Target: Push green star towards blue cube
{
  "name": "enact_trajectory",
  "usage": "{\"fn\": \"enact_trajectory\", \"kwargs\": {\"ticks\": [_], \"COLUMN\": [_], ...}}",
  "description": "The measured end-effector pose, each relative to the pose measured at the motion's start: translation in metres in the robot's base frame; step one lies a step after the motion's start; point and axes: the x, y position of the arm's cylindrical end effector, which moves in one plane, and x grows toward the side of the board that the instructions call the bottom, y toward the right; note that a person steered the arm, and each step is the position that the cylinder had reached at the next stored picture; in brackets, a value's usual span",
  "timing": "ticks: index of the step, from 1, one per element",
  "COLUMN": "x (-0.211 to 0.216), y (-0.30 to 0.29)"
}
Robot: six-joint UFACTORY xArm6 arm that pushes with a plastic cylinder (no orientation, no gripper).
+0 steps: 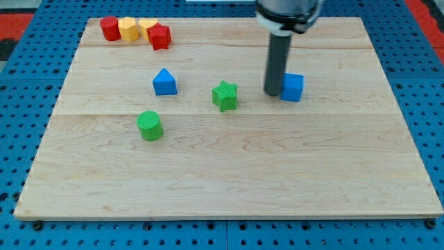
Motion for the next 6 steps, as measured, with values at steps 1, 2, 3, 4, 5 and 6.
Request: {"fn": "enact_trajectory", "kwargs": {"ticks": [1,2,3,4,5,6], "x": [0.013,0.099,0.099,0.044,0.019,0.0], "y": [0.042,-0.016,-0.132,-0.162,-0.121,-0.033]}}
